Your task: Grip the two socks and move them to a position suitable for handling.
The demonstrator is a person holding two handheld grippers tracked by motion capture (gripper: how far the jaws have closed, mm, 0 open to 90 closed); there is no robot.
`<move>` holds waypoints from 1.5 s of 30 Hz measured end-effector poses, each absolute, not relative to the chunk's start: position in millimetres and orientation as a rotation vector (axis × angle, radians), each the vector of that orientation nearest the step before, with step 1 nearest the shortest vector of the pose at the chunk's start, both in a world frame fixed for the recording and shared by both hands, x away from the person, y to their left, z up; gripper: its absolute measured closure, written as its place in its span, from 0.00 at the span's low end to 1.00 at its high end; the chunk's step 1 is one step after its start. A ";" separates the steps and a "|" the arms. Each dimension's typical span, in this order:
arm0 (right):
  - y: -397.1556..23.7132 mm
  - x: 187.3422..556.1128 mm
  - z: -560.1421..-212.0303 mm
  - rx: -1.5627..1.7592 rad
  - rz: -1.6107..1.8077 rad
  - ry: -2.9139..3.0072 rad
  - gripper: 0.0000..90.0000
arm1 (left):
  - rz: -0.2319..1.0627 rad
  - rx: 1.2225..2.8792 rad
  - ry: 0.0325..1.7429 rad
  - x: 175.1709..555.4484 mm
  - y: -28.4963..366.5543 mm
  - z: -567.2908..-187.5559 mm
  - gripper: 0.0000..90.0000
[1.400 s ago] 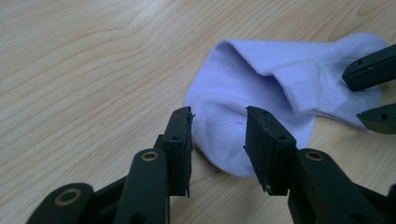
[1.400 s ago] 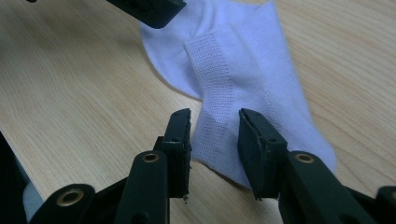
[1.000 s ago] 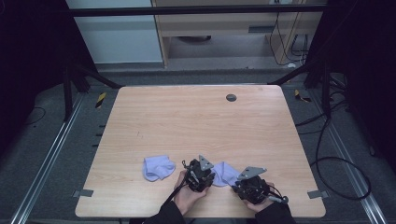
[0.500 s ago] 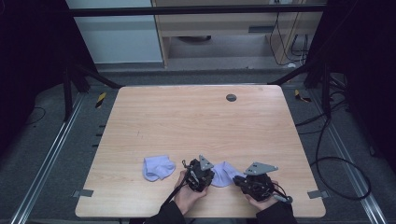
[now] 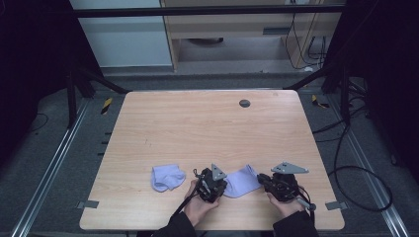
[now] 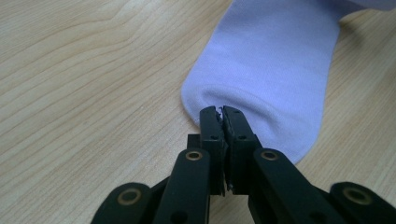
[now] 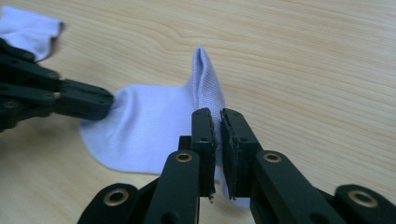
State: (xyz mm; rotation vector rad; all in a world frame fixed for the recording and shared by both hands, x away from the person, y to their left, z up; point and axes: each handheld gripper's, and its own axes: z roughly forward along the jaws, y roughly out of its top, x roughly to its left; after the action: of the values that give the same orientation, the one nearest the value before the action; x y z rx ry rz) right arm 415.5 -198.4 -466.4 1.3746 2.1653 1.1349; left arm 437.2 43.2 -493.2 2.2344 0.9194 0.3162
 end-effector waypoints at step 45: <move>-222.7 418.4 -460.5 1.378 1.186 1.948 0.53 | 0.440 2.084 0.984 438.3 163.2 -436.7 0.43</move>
State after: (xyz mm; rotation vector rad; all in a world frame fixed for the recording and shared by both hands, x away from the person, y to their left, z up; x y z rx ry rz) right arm 418.4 -222.7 -460.5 1.3778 1.9481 1.1861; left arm 438.3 163.2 -436.7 2.0841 0.9840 0.4402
